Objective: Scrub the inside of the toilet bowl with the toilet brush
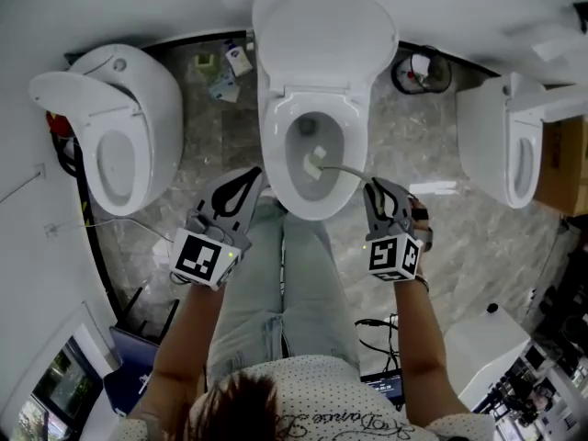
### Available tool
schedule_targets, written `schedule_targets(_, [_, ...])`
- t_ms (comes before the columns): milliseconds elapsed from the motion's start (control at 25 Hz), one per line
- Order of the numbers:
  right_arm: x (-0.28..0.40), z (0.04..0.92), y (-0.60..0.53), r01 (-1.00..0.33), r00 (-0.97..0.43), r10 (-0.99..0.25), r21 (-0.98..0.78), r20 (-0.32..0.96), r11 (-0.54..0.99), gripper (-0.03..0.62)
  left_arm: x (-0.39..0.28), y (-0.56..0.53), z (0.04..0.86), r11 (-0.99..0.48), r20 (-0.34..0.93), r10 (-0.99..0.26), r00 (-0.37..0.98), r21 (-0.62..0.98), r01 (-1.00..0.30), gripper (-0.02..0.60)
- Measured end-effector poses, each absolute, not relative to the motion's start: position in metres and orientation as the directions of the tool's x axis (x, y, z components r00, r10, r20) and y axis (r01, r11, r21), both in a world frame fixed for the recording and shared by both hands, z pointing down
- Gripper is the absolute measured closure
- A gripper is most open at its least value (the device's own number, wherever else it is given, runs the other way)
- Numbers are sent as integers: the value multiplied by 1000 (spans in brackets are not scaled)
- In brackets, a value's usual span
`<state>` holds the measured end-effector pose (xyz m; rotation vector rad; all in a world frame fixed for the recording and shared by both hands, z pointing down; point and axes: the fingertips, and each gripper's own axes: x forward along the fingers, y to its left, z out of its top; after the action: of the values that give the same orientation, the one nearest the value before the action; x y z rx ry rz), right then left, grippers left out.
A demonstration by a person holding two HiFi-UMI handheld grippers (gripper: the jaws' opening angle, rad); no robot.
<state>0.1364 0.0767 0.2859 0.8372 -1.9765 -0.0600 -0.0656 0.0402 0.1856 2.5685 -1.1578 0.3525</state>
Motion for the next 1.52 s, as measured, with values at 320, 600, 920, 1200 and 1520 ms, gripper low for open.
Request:
schedule_targets(320, [155, 213, 77, -662, -259, -675, 383, 691, 645, 517, -57, 32, 138, -652, 309, -682, 662, 152, -743, 578])
schedule_targets(600, [159, 161, 84, -701, -270, -719, 381, 641, 603, 517, -43, 34, 99, -698, 272, -656, 704, 136, -703, 578])
schedule_targets(920, [161, 98, 78, -746, -260, -801, 415, 540, 522, 517, -43, 31, 68, -697, 243, -672, 700, 113, -708, 578])
schedule_targets(1200, [159, 60, 76, -759, -254, -847, 446, 468, 474, 517, -43, 25, 39, -687, 193, -699, 688, 88, -722, 578])
schedule_targets(1520, [152, 30, 82, -751, -263, -874, 482, 408, 451, 516, -40, 30, 23, -686, 170, -707, 686, 70, -724, 578])
